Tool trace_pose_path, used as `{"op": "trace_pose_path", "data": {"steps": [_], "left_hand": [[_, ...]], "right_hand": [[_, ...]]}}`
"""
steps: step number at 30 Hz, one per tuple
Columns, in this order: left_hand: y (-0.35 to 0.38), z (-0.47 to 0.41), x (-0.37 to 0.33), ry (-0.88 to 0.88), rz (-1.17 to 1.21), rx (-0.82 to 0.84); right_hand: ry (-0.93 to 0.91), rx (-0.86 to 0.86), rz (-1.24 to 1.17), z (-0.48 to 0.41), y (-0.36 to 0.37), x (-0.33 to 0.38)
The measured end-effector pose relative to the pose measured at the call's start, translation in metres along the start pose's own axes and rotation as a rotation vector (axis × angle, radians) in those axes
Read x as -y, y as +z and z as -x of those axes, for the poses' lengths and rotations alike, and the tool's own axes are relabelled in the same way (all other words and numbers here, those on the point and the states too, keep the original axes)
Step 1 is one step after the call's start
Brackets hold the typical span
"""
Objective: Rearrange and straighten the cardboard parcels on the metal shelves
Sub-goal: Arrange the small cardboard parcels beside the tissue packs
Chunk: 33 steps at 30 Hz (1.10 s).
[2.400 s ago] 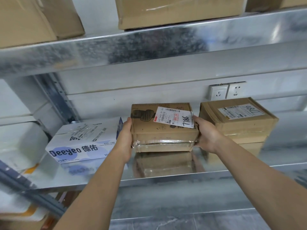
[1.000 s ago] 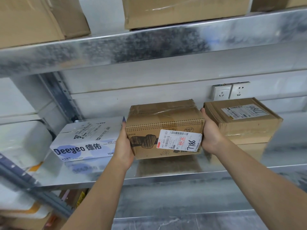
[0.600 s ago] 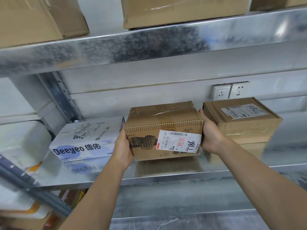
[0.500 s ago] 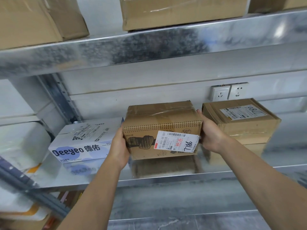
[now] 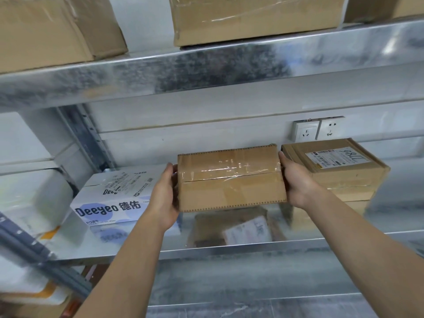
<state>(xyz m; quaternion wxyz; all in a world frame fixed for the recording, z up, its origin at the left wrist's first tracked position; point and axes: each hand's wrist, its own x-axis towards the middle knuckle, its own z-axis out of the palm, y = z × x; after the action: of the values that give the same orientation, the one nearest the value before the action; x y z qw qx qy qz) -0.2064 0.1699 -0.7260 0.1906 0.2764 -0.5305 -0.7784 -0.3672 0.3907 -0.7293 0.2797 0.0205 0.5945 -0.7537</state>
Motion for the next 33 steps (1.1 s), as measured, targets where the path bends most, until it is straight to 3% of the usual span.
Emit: {"op": "trace_pose_path", "data": {"steps": [9,16,33], "left_hand": [[0.009,0.010,-0.002,-0.045,0.063,-0.046],[0.013,0.015,-0.003,-0.046,0.125,-0.006],[0.012,0.022,0.008,-0.032,0.106,0.040]], "right_hand": [[-0.032,-0.021,0.016,0.006,0.003,0.003],[-0.051,0.032,-0.126,0.017,0.008,0.008],[-0.004,0.069,-0.161,0.010,0.001,-0.013]]}}
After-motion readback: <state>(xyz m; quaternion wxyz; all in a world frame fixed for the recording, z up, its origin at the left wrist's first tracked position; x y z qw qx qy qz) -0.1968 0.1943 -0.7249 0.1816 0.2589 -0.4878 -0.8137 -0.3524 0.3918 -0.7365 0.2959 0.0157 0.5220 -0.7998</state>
